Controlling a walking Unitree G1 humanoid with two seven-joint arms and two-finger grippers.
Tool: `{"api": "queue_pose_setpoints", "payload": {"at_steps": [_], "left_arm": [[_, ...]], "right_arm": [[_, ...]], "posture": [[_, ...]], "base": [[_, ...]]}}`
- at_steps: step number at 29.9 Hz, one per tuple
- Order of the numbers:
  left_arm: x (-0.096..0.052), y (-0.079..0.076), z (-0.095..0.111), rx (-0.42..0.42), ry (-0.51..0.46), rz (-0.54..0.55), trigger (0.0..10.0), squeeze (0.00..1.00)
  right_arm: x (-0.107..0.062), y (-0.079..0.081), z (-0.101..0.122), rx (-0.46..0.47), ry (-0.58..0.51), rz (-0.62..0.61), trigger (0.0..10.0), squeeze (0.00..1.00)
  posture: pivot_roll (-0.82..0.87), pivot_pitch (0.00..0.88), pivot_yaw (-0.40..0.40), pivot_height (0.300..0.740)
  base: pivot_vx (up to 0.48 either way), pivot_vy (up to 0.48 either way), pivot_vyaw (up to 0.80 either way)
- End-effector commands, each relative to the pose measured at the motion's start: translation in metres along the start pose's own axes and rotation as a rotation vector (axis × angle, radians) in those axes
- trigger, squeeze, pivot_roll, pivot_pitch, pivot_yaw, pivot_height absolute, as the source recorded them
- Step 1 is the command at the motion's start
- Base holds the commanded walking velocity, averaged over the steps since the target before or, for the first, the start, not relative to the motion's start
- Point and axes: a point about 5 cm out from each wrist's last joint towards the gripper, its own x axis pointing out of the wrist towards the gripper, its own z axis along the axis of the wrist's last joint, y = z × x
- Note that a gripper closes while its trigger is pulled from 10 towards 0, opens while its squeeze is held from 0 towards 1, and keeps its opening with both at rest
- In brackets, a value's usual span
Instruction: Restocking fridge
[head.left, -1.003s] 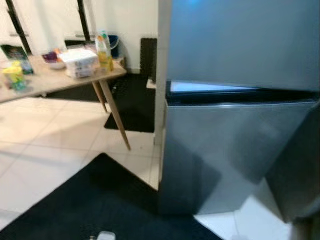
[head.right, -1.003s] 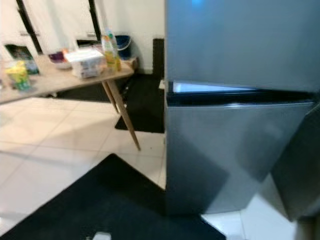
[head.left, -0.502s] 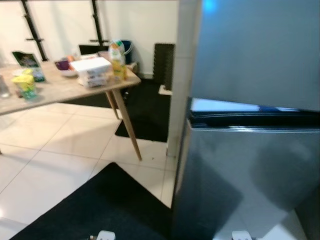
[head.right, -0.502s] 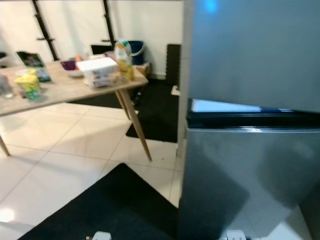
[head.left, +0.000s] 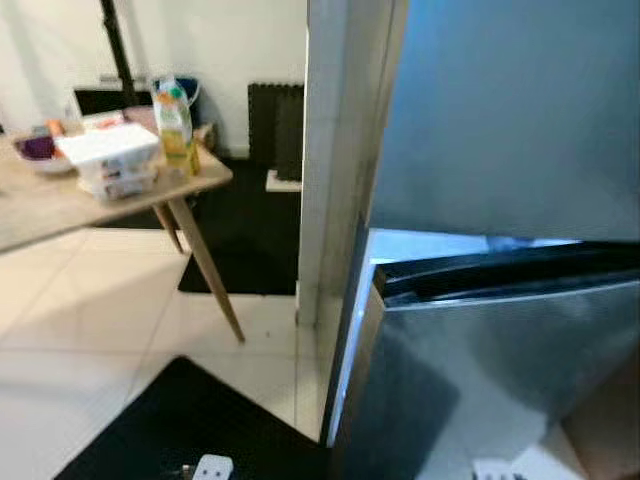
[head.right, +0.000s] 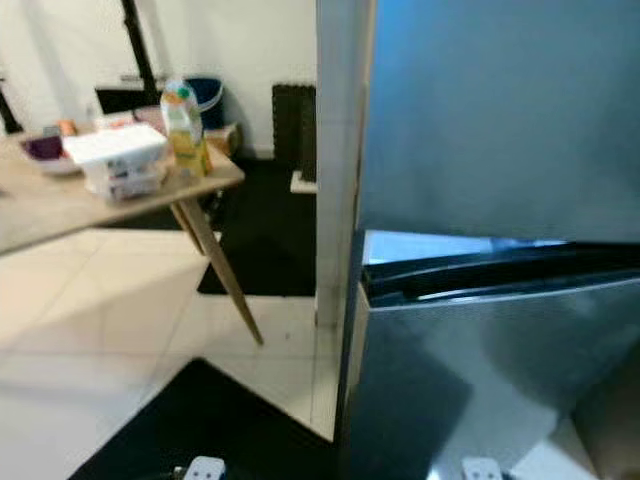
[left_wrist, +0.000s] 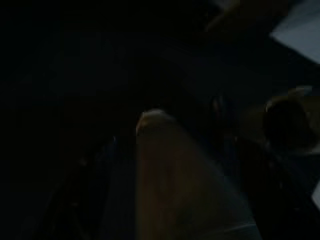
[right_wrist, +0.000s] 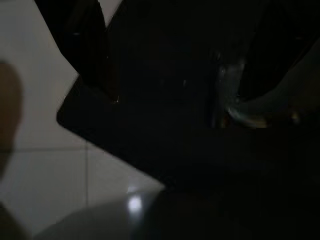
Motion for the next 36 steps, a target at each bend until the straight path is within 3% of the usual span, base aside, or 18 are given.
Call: {"api": "queue_pose_setpoints", "payload": {"at_steps": [1,8,10,13,14,21,36], "left_arm": [[-0.002,0.001,-0.014,-0.016,0.046,0.007,10.0,0.0],[-0.002,0.0,-0.014,-0.015,0.047,0.005,10.0,0.0],[-0.002,0.0,-0.015,-0.007,0.05,0.003,10.0,0.0],[-0.002,0.0,-0.014,-0.005,0.049,0.002,10.0,0.0],[-0.002,0.0,-0.014,-0.004,0.048,0.001,10.0,0.0],[-0.002,-0.002,-0.015,0.008,0.051,-0.006,10.0,0.0],[-0.003,0.0,-0.017,0.024,0.059,-0.006,10.0,0.0]], "right_arm": [[0.0,-0.004,0.007,0.064,-0.046,-0.007,10.0,0.0],[0.001,-0.008,0.023,0.146,-0.118,-0.008,10.0,0.0],[0.001,-0.015,0.046,0.252,-0.22,-0.011,10.0,0.0],[0.0,-0.017,0.051,0.27,-0.24,-0.012,10.0,0.0],[0.0,-0.02,0.064,0.289,-0.284,-0.011,10.0,0.0],[0.0,-0.02,0.079,0.3,-0.337,0.002,10.0,0.0],[-0.006,-0.01,0.14,0.321,-0.531,0.088,10.0,0.0]], "posture": [[-0.04,0.007,-0.01,0.74],[-0.04,0.008,-0.008,0.74],[-0.04,0.009,-0.008,0.74],[-0.04,0.009,-0.008,0.74],[-0.04,0.008,-0.01,0.74],[-0.04,0.008,-0.011,0.74],[-0.04,0.013,-0.011,0.74]], "base": [[0.0,0.0,0.0],[0.0,0.0,0.0],[0.0,0.0,0.0],[0.0,0.0,0.0],[0.0,0.0,0.0],[0.0,0.0,0.0],[0.0,0.0,0.0]]}}
